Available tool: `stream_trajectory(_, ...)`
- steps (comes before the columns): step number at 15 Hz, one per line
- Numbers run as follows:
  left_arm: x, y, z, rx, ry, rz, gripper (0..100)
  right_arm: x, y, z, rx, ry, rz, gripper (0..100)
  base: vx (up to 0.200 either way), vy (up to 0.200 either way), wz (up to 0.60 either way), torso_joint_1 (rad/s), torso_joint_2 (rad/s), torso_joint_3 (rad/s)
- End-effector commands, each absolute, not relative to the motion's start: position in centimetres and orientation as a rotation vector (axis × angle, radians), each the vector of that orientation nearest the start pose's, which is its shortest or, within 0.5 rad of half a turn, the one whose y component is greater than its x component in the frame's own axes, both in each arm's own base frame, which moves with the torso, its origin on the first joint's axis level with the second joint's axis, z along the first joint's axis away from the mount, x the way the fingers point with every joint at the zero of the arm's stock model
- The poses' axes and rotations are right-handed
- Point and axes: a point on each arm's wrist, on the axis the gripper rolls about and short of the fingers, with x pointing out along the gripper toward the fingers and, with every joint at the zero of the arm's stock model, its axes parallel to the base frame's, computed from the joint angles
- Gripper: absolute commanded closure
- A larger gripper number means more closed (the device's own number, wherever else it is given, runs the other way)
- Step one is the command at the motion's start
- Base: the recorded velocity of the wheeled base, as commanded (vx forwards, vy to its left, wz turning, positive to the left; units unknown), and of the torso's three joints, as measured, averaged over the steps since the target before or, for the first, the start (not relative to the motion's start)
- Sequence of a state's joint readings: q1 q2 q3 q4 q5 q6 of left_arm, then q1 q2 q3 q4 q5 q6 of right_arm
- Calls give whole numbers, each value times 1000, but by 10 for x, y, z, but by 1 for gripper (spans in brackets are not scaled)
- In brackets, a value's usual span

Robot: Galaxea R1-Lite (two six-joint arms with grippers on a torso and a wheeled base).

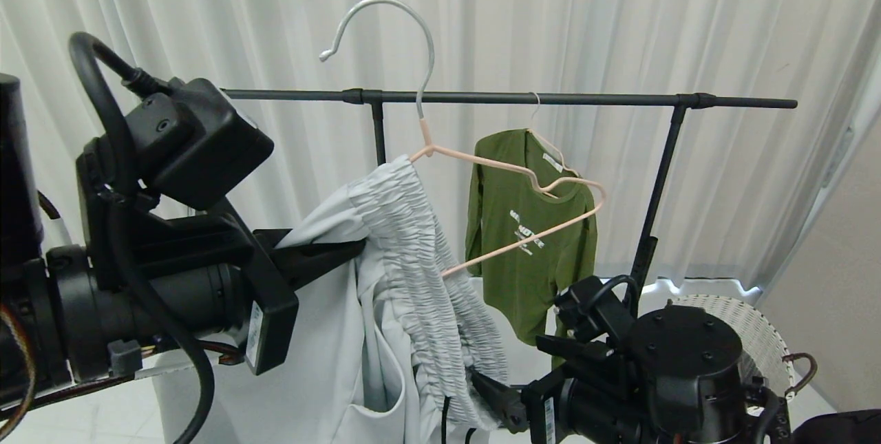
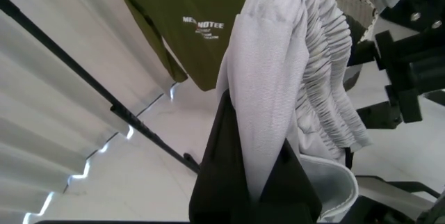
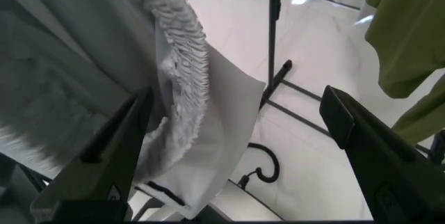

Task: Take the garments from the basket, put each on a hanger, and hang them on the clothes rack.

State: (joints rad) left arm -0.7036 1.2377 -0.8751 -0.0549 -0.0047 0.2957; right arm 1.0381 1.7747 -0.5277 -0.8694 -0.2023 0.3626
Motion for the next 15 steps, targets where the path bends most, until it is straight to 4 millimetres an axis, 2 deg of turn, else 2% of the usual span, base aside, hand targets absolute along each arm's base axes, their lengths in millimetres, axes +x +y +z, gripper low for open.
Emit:
stream_trajectory(1,145,-124,261,389,188,-746,100,148,243,110,104,472,752,0,0,0,0,0,0,0)
stream_trajectory(2,145,-124,261,389,187,-746,100,147,244,110,103,473,756,0,0,0,0,0,0,0)
stream_trajectory(3,145,-124,262,387,186,-746,100,147,244,110,104,471,757,100,0,0,0,0,0,0)
stream_trajectory(6,144,-123,259,388,195,-744,100,148,242,110,102,469,744,100,0,0,0,0,0,0)
stream_trajectory(8,143,-122,250,400,223,-744,100,155,237,111,109,462,712,100,0,0,0,0,0,0)
stream_trajectory(15,143,-114,225,439,290,-669,100,199,198,121,88,391,531,100,0,0,0,0,0,0)
